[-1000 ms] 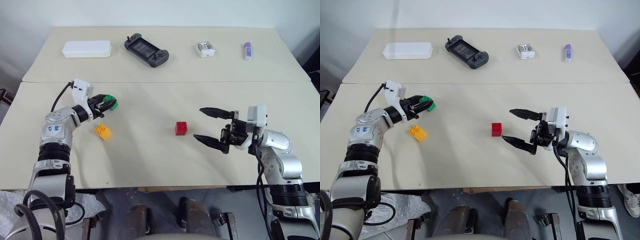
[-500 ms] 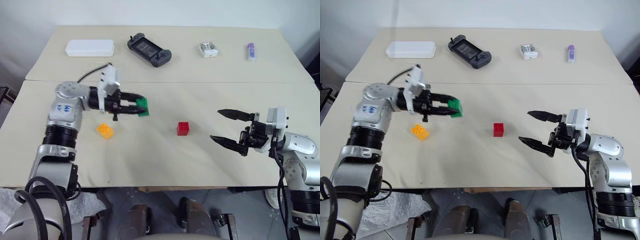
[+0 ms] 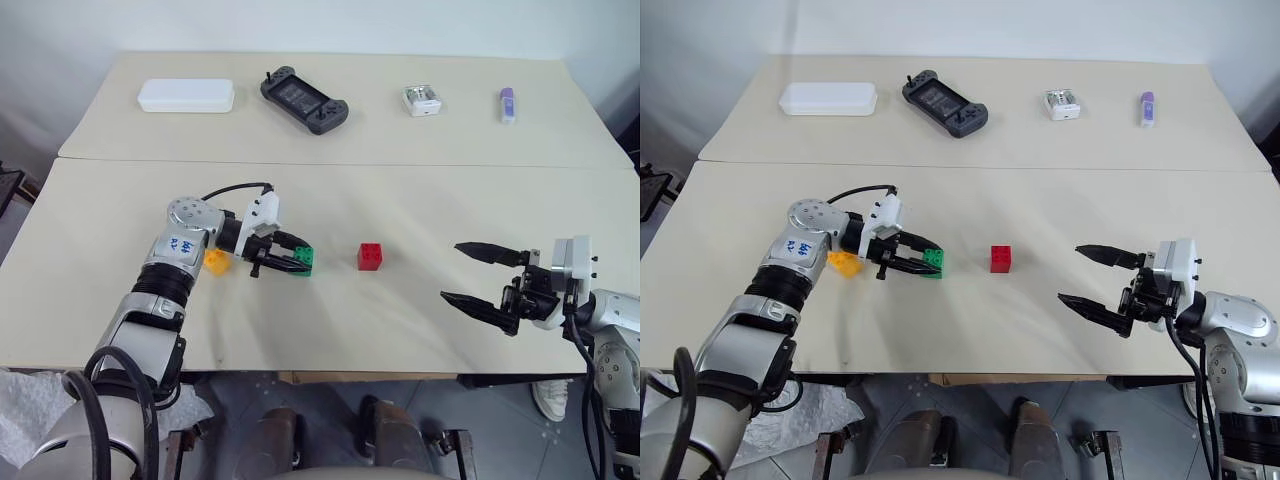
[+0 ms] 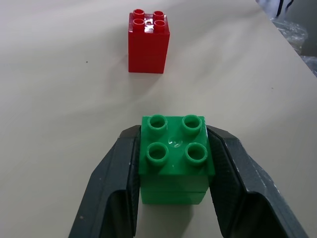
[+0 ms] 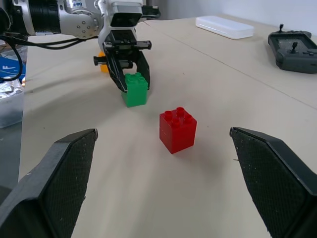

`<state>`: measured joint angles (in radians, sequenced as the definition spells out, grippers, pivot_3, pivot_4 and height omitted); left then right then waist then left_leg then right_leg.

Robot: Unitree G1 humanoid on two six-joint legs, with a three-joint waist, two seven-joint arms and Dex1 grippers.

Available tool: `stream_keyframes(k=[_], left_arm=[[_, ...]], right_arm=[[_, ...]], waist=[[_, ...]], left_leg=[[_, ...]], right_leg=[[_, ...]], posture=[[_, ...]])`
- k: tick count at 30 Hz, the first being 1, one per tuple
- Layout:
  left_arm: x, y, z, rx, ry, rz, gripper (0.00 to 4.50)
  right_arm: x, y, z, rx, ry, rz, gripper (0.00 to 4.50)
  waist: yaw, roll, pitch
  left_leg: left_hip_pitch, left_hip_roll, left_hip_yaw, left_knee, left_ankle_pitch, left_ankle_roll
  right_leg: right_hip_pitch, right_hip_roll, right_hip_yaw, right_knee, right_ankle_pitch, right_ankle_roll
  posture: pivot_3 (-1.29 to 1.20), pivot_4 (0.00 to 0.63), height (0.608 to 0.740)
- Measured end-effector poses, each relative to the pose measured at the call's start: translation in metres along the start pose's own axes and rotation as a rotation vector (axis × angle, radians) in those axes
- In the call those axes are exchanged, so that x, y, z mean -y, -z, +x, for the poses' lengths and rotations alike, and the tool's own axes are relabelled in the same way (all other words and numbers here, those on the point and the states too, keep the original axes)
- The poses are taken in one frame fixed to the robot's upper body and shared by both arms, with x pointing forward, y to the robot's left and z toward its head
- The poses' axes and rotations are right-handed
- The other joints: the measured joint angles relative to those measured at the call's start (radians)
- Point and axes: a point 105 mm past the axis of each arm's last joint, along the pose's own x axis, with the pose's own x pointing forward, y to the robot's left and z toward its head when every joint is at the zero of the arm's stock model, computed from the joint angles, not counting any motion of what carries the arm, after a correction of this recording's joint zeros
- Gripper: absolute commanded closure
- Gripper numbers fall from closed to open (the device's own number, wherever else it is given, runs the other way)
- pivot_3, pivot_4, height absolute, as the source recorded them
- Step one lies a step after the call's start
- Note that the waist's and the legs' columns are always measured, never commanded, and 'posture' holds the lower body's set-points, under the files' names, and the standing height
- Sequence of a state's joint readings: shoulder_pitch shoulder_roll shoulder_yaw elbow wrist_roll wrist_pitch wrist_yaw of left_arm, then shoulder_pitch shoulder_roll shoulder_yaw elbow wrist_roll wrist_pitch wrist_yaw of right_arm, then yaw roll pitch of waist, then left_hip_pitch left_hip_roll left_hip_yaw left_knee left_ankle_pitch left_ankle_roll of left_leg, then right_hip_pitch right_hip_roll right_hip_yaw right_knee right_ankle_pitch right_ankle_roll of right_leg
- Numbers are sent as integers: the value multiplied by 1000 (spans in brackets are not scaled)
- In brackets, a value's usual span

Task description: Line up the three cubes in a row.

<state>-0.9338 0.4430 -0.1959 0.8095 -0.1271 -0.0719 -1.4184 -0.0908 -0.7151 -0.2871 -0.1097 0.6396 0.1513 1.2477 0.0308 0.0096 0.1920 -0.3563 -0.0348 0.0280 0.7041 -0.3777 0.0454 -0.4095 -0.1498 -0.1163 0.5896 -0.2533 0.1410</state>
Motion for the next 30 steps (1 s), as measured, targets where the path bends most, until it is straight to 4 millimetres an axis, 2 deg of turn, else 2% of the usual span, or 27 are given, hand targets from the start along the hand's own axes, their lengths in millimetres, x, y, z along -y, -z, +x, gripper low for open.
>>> stream_keyframes(k=[11,12,17,18,23,26,28,30], left_arm=[[-10,-2,5,7,-36,37,3012],[-9,-3,5,10,-28,34,2287],[-5,-5,2,22,9,32,897],[-6,-6,-1,28,0,39,897],[-14,-30,-36,111,-86,91,897],[-6,-42,-63,164,-120,127,897],[5,-44,-81,213,-159,124,550],[21,-33,-105,225,-237,99,85]], right_arm=[[-1,2,5,16,5,10,0],[-2,2,5,15,3,12,0],[-3,3,6,13,-5,19,0],[-3,3,7,13,-9,20,0],[-4,2,16,30,-39,22,0],[-5,0,27,46,-80,41,0],[-7,-1,35,64,-113,57,0],[-10,-4,49,97,-161,51,0]], waist=[[-5,0,0],[-5,0,0],[-4,0,0],[-5,0,0],[-8,0,0],[-15,0,0],[-20,0,0],[-34,0,0]], left_leg=[[0,0,1,0,0,0],[0,0,1,0,0,1],[0,0,1,0,0,1],[0,0,1,0,0,1],[0,1,-3,0,0,1],[1,1,-5,0,0,1],[1,2,-7,0,0,1],[1,2,-7,0,0,1]], right_leg=[[0,0,0,0,0,0],[0,0,0,0,0,0],[0,0,0,0,0,0],[0,0,0,0,0,0],[-1,0,0,0,0,0],[-1,0,2,0,0,0],[-1,0,2,0,0,0],[-1,1,3,0,0,0]], posture=[[0,150,740],[0,150,740],[0,150,740],[0,150,740],[0,150,740],[0,150,740],[0,150,740],[0,150,740]])
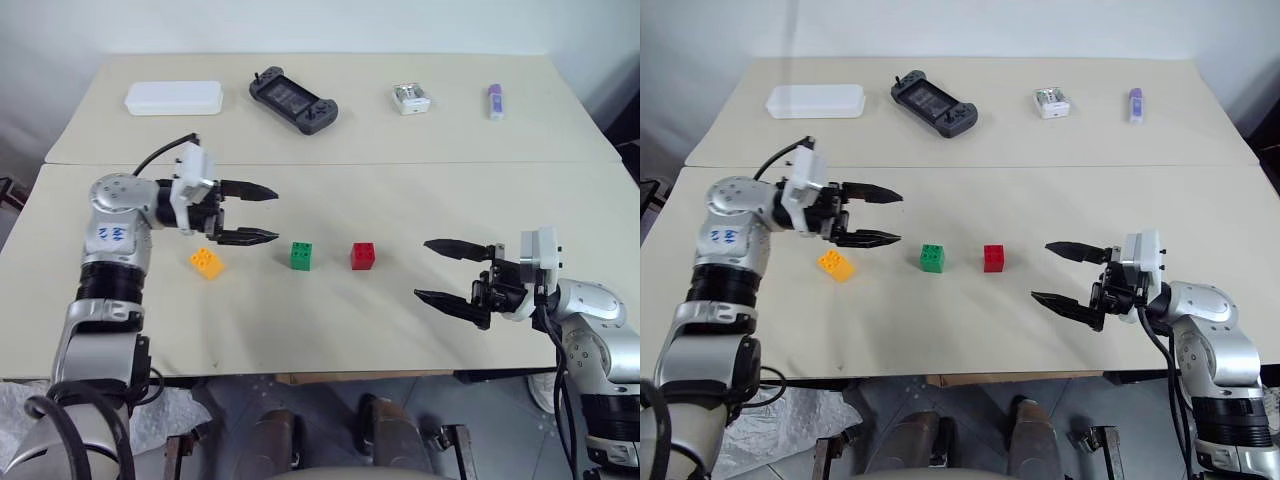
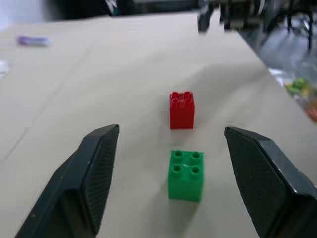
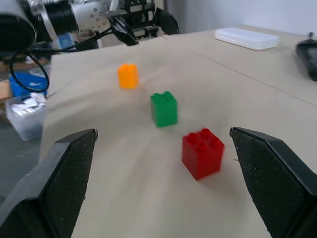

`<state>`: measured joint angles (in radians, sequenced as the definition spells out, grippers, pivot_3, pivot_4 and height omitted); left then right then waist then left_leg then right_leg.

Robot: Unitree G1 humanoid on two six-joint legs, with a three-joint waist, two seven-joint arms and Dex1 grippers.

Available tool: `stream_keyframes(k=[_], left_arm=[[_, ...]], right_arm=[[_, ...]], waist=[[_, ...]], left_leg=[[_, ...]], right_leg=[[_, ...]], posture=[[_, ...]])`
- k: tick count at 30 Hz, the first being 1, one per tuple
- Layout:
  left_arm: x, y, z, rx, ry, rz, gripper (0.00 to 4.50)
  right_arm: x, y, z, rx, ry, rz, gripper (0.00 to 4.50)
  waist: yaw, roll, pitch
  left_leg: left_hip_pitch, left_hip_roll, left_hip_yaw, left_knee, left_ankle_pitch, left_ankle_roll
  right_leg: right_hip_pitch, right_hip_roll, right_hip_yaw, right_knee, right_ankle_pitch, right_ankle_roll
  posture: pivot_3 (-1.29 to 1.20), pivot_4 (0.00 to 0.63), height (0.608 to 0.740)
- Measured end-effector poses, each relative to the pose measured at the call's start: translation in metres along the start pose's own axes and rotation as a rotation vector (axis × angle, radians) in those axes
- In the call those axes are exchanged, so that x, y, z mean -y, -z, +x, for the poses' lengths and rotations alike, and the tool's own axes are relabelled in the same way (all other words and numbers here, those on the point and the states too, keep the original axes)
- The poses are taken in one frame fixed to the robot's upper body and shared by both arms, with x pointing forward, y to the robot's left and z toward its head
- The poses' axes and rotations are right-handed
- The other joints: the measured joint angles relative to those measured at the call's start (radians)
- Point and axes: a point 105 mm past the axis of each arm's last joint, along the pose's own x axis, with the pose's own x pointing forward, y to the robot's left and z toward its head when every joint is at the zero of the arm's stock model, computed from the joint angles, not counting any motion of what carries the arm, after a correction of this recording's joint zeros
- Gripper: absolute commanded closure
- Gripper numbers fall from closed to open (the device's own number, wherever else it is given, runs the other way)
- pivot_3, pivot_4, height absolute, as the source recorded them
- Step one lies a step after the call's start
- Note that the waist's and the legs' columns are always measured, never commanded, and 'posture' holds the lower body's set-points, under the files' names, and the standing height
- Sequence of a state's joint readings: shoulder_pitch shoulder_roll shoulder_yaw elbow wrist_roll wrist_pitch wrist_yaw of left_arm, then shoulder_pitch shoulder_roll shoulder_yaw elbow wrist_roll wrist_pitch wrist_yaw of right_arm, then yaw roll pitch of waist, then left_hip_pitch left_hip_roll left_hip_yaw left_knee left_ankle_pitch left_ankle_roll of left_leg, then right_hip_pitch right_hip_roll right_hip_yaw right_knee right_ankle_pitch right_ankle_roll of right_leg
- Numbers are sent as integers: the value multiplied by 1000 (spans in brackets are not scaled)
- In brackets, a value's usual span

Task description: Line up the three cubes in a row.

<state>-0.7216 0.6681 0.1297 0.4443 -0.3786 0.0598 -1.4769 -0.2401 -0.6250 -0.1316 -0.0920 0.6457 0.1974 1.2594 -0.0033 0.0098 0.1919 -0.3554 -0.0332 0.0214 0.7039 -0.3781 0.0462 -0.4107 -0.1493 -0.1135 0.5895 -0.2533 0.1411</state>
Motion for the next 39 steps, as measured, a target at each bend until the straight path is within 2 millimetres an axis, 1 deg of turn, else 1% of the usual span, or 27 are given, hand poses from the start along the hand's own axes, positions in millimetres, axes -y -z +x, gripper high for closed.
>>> stream_keyframes(k=[2,4,6,9,11,12,14,16,18,21,24,25,27,30,34,37,39], left_arm=[[17,21,-42,-31,-163,-78,34],[34,40,-72,-44,-331,-148,34],[47,48,-91,-41,-468,-170,34],[76,54,-121,-43,-673,-196,34],[89,60,-135,-58,-762,-224,34],[100,63,-144,-75,-813,-234,34],[123,73,-159,-97,-902,-282,34],[140,83,-164,-112,-944,-341,34],[143,84,-163,-107,-951,-348,34],[136,75,-151,-102,-912,-305,34],[116,71,-129,-54,-867,-276,34],[106,69,-118,-33,-843,-268,34],[92,67,-104,-20,-805,-257,34],[64,75,-83,-67,-748,-248,34],[48,88,-72,-90,-722,-296,34],[43,92,-65,-109,-682,-316,610],[42,96,-65,-129,-664,-327,1236]], right_arm=[[-3,-3,16,40,-55,-13,0],[-5,-2,25,50,-90,-25,0],[-7,-3,34,61,-127,-40,0],[-11,-8,46,84,-182,-62,0],[-12,-9,50,91,-205,-72,0],[-14,-11,55,97,-231,-80,0],[-18,-12,61,99,-277,-89,0],[-19,-12,61,96,-298,-87,0],[-19,-9,61,89,-307,-80,0],[-17,-6,59,76,-317,-78,0],[-11,-3,52,46,-294,-86,0],[-10,-2,49,37,-284,-91,0],[-9,0,44,28,-270,-91,0],[-8,6,39,12,-241,-76,0],[-8,7,38,12,-224,-76,0],[-10,6,37,14,-210,-85,0],[-11,6,34,15,-191,-88,0]], waist=[[-25,0,0],[-24,0,0],[-16,0,0],[-4,0,0],[12,0,0],[13,0,0],[6,0,0],[7,0,0],[16,0,0],[21,0,-1],[28,0,-1],[28,0,-1],[24,0,-1],[23,0,-1],[2,0,-1],[-1,0,-1],[0,0,-1]], left_leg=[[4,0,-1,-4,-1,-1],[3,0,-3,-4,-1,-2],[1,0,-5,-3,-1,-2],[2,-1,-6,-2,-3,-2],[2,-2,-9,-1,-3,-3],[2,-2,-8,-1,-3,-3],[3,-2,-7,-2,-4,-3],[2,-1,-8,-2,-4,-3],[2,-1,-8,-2,-4,-3],[3,-2,-7,-2,-4,-3],[2,-2,-8,-2,-4,-3],[3,-2,-8,-2,-4,-3],[3,-2,-7,-2,-4,-4],[3,-2,-6,-2,-4,-3],[3,-2,-5,-3,-4,-3],[3,-2,-5,-4,-4,-3],[3,-2,-5,-4,-4,-3]], right_leg=[[0,1,3,0,0,-1],[-1,1,2,0,-1,-1],[0,0,2,0,-1,-2],[1,0,3,-1,-1,-2],[2,-1,2,-1,-1,-2],[2,-1,2,-1,-1,-3],[2,-1,3,-1,-1,-3],[2,-1,2,-1,-1,-3],[2,-1,2,-1,-1,-3],[2,-1,3,-1,-1,-4],[1,-1,2,0,-1,-4],[1,0,2,0,0,-4],[1,0,1,0,0,-4],[0,1,1,1,0,-4],[0,1,1,0,0,-4],[-1,1,0,0,0,-4],[0,1,0,0,0,-4]], posture=[[0,150,740],[0,150,740],[0,150,740],[0,150,740],[0,150,740],[0,150,740],[0,150,740],[0,150,740],[0,150,740],[0,150,740],[0,150,740],[0,150,740],[0,150,740],[0,150,740],[0,150,740],[0,150,740],[0,150,740]])
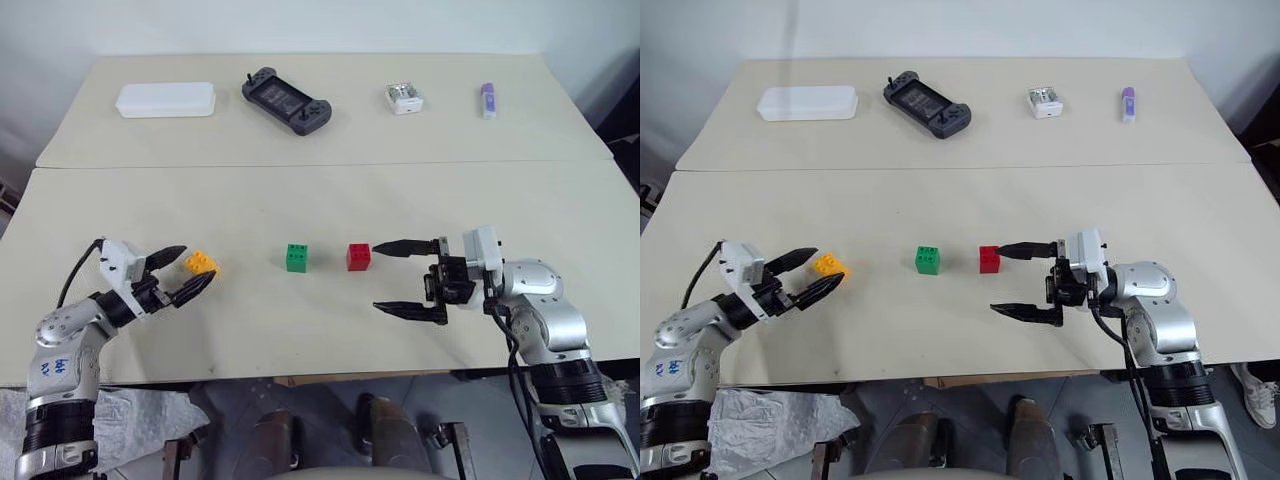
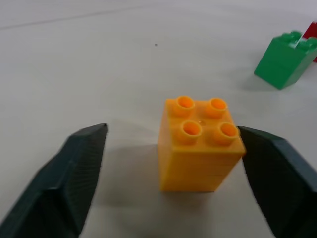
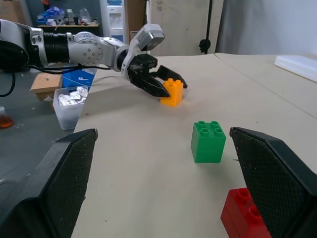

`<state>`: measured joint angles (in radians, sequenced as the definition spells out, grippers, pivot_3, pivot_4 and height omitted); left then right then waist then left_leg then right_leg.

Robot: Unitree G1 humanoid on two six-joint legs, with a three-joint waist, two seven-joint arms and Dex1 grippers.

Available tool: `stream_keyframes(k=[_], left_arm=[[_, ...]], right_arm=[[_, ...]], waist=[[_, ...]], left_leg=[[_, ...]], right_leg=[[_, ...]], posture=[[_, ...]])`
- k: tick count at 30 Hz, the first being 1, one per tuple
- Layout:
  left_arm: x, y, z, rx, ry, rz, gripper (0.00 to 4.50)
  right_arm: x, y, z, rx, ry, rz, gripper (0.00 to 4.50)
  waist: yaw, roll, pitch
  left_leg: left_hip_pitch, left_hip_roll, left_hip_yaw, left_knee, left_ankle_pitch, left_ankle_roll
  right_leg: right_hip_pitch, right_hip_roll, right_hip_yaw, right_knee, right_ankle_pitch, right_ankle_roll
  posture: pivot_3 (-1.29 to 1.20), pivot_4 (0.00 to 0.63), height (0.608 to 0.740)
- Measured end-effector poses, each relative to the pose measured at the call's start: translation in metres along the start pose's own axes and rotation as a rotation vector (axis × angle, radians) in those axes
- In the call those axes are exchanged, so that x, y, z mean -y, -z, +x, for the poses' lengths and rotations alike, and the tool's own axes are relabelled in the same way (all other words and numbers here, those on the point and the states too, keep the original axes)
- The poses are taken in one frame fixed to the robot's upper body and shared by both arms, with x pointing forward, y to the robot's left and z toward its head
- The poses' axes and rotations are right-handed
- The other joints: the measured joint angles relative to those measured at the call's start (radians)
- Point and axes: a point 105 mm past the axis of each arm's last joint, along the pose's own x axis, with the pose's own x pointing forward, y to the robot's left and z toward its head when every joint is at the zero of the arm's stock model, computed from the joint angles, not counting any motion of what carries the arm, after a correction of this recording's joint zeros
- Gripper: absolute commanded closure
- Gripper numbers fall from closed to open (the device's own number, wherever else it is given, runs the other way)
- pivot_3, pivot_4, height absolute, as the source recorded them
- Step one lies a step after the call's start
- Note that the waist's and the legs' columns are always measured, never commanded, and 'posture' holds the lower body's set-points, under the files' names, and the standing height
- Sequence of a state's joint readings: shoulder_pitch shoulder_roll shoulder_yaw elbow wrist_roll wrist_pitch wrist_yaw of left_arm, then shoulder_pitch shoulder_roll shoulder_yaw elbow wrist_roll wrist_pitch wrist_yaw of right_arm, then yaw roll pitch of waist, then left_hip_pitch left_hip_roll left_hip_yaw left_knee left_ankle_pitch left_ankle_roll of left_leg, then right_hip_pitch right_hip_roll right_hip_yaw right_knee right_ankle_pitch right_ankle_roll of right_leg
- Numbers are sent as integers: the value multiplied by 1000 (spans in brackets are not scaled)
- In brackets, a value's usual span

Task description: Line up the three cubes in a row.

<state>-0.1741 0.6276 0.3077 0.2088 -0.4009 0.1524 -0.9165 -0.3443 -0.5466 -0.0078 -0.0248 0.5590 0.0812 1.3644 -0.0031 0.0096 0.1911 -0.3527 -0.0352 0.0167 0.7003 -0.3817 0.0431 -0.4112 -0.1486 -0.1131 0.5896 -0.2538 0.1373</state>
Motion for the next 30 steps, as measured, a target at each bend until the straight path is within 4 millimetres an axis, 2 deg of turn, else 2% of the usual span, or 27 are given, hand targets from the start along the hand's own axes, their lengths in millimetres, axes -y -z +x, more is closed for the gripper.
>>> stream_keyframes(k=[6,11,13,16,20,23,30], left_arm=[[3,-7,6,6,90,19,3013],[18,-29,27,62,311,110,3008],[24,-35,44,38,459,179,3008],[24,-46,66,0,590,282,3008],[24,-39,82,-57,663,313,3008],[21,-30,82,-97,670,295,3008],[15,-28,79,-120,656,314,3008]], right_arm=[[-3,3,-6,-14,40,9,0],[-2,3,-15,-28,79,0,0],[-3,6,-21,-44,96,7,0],[-2,5,-24,-49,110,2,0],[-2,5,-30,-63,135,-3,0],[-5,5,-32,-70,144,-3,0],[-9,3,-36,-77,194,-13,0]], waist=[[7,0,0],[14,0,0],[26,0,0],[27,0,0],[16,0,0],[7,-1,0],[5,-1,0]], left_leg=[[0,0,-1,1,0,0],[0,-1,0,2,0,0],[-1,-1,0,3,1,1],[-1,-4,4,4,1,1],[-1,-4,12,2,1,2],[-2,-3,15,2,1,2],[-2,1,15,3,0,3]], right_leg=[[1,0,0,0,0,0],[1,-1,0,1,0,0],[1,0,-2,0,0,0],[1,0,-2,0,1,1],[0,1,-4,0,1,1],[-1,1,-7,0,1,1],[-1,-1,-6,0,1,2]], posture=[[0,150,740],[0,150,740],[0,150,740],[0,150,740],[0,150,740],[0,150,740],[0,150,740]])
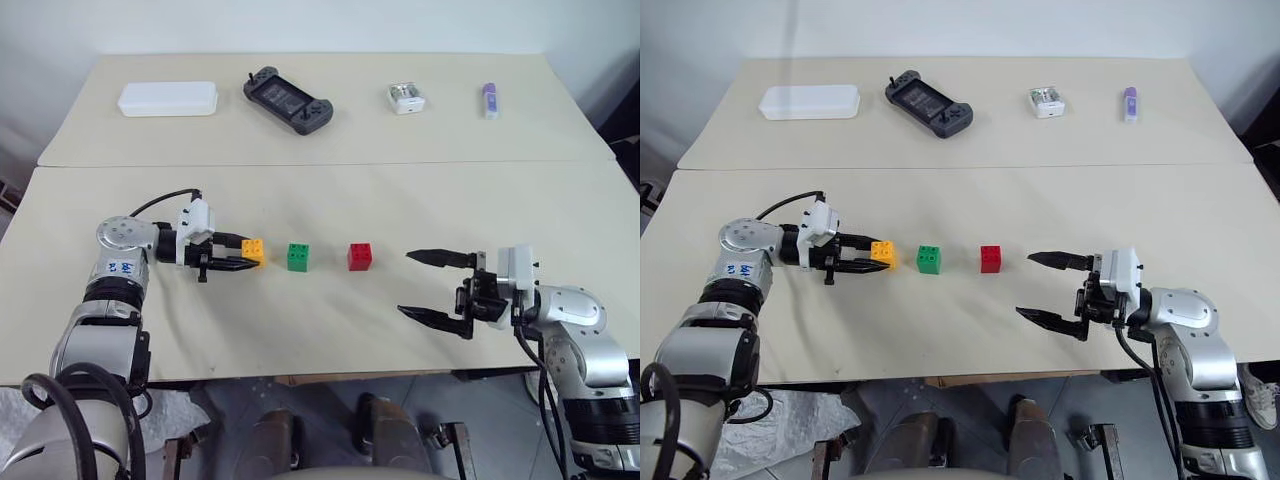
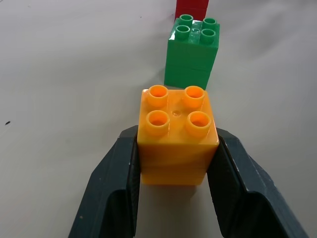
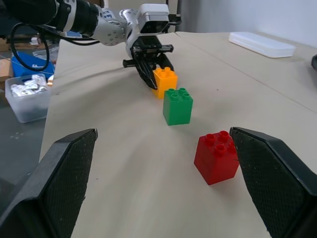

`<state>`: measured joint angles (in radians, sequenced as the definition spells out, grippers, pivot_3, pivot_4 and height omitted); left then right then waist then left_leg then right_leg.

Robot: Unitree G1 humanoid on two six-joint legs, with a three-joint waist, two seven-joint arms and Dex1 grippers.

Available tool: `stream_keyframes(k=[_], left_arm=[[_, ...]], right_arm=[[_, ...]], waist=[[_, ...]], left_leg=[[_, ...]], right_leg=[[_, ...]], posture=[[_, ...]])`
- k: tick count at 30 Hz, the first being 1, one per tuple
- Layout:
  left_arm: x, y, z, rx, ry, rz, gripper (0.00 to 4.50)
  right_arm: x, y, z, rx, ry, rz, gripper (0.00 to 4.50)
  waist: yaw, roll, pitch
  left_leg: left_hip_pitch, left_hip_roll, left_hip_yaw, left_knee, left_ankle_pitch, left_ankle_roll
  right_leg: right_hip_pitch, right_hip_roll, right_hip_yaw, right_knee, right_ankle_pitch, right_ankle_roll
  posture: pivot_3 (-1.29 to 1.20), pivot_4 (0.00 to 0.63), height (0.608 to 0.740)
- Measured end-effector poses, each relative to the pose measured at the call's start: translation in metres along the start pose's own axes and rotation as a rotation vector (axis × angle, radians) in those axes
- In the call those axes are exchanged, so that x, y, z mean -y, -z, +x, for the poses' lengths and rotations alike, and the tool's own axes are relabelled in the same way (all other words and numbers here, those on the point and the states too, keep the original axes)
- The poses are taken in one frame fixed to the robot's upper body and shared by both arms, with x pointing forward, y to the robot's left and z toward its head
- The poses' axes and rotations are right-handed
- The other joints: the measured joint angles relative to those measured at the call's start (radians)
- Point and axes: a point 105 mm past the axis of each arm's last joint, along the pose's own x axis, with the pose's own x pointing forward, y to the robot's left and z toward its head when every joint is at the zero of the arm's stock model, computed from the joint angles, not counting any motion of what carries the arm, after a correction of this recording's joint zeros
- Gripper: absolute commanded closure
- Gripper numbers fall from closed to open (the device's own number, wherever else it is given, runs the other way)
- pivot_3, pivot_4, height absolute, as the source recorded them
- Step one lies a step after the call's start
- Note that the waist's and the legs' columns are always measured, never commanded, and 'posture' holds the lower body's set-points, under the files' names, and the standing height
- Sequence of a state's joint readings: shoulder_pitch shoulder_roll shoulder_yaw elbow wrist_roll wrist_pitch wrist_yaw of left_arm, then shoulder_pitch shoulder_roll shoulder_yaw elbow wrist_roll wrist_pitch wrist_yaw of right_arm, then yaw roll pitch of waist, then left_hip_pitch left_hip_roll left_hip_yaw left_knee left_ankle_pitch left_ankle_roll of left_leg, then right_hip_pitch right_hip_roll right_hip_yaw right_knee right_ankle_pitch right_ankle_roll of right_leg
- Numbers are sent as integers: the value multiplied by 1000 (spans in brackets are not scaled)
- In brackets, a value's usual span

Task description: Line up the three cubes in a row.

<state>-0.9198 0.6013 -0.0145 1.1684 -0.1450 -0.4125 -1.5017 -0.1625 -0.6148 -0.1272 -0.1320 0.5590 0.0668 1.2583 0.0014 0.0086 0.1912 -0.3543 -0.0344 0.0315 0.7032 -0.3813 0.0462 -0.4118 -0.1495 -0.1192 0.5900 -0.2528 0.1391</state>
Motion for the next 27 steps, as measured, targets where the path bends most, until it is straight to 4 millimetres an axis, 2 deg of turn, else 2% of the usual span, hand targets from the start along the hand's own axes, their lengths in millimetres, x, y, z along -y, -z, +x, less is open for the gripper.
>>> stream_keyframes(k=[5,9,10,13,18,23,25,27], left_arm=[[-1,3,-11,-15,-29,-7,3008],[-1,4,-12,-21,-29,-15,3008],[-1,5,-12,-22,-28,-21,2290],[1,10,-15,-39,-26,-61,1485],[6,10,-39,-22,-78,-63,18],[18,-1,-69,86,-170,-53,18],[32,-7,-81,152,-218,-47,18],[46,-7,-84,171,-254,-45,18]], right_arm=[[0,0,-3,-14,8,-2,0],[1,-1,-6,-29,7,-9,0],[1,-1,-6,-30,8,-8,0],[4,-1,-8,-25,19,5,0],[10,2,-12,-26,33,27,0],[16,1,-15,-13,25,17,0],[18,2,-16,-3,8,8,0],[19,5,-17,4,-3,20,0]], waist=[[-1,0,0],[-1,0,0],[-1,0,0],[-1,0,0],[-5,0,0],[-6,0,0],[-9,0,0],[-7,1,0]], left_leg=[[0,1,0,0,0,0],[0,1,0,0,0,0],[0,1,0,0,0,0],[0,1,0,0,0,0],[1,2,-5,0,0,0],[1,2,-7,0,-1,1],[2,2,-8,0,-1,1],[2,2,-8,0,-2,0]], right_leg=[[0,0,0,0,0,0],[0,0,0,0,0,0],[0,0,0,0,0,0],[0,0,0,0,0,0],[-1,0,2,0,0,0],[-1,0,3,1,0,0],[-1,0,4,0,0,0],[0,0,5,0,0,0]], posture=[[0,150,740],[0,150,740],[0,150,740],[0,150,740],[0,150,740],[0,150,740],[0,150,740],[0,150,740]])
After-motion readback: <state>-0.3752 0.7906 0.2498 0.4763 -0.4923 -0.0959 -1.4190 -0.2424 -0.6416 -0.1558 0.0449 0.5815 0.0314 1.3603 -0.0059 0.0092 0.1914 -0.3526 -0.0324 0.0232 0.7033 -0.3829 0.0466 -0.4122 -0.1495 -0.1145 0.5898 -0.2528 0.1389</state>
